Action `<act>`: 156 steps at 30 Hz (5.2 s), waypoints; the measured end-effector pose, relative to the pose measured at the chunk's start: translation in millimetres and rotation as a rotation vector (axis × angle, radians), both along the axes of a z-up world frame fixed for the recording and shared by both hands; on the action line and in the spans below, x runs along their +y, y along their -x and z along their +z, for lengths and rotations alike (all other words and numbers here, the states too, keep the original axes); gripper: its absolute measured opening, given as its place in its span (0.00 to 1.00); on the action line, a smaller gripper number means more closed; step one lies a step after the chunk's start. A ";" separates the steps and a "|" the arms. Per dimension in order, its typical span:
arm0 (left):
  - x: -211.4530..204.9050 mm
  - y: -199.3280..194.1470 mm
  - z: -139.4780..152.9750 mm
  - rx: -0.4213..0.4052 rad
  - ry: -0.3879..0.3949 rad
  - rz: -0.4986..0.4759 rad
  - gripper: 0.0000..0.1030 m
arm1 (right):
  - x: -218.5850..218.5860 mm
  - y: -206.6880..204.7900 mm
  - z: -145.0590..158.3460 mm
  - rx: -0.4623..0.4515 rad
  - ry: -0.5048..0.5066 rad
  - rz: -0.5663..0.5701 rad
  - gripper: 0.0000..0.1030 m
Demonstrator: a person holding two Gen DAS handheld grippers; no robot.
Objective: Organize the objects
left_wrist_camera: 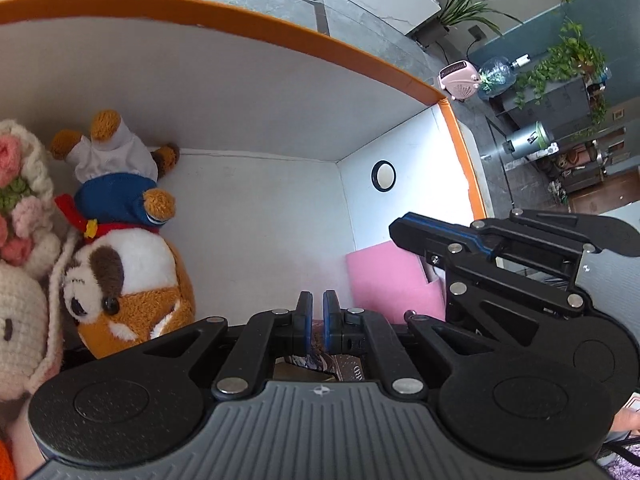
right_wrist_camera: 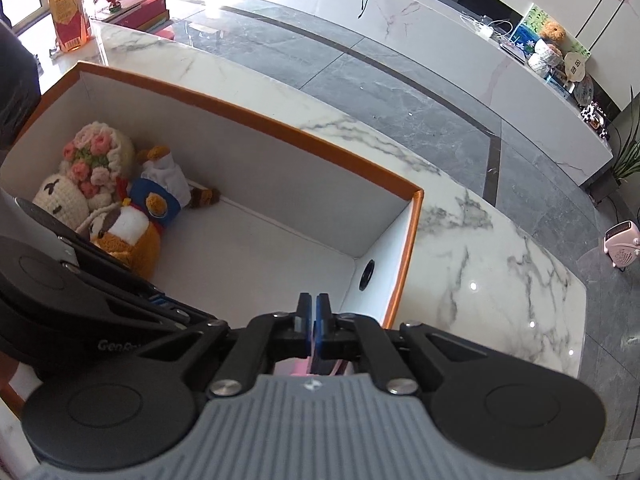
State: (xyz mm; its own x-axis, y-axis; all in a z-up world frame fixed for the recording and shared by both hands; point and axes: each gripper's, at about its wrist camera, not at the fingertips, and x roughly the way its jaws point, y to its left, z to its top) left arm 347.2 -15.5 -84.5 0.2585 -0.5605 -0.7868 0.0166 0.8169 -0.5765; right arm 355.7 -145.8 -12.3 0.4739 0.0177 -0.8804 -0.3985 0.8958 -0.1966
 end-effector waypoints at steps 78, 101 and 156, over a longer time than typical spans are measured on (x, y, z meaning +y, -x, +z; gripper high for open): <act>-105.6 249.4 -7.9 -0.361 -0.367 -0.089 0.67 | -103.7 279.6 -57.3 -0.183 -0.421 -0.502 0.54; -105.9 247.9 7.0 -0.372 -0.357 -0.153 0.00 | -98.6 271.8 -67.8 -0.132 -0.382 -0.507 0.51; -112.4 223.0 7.1 -0.361 -0.338 -0.033 0.40 | -114.5 273.3 -65.7 -0.137 -0.388 -0.616 0.51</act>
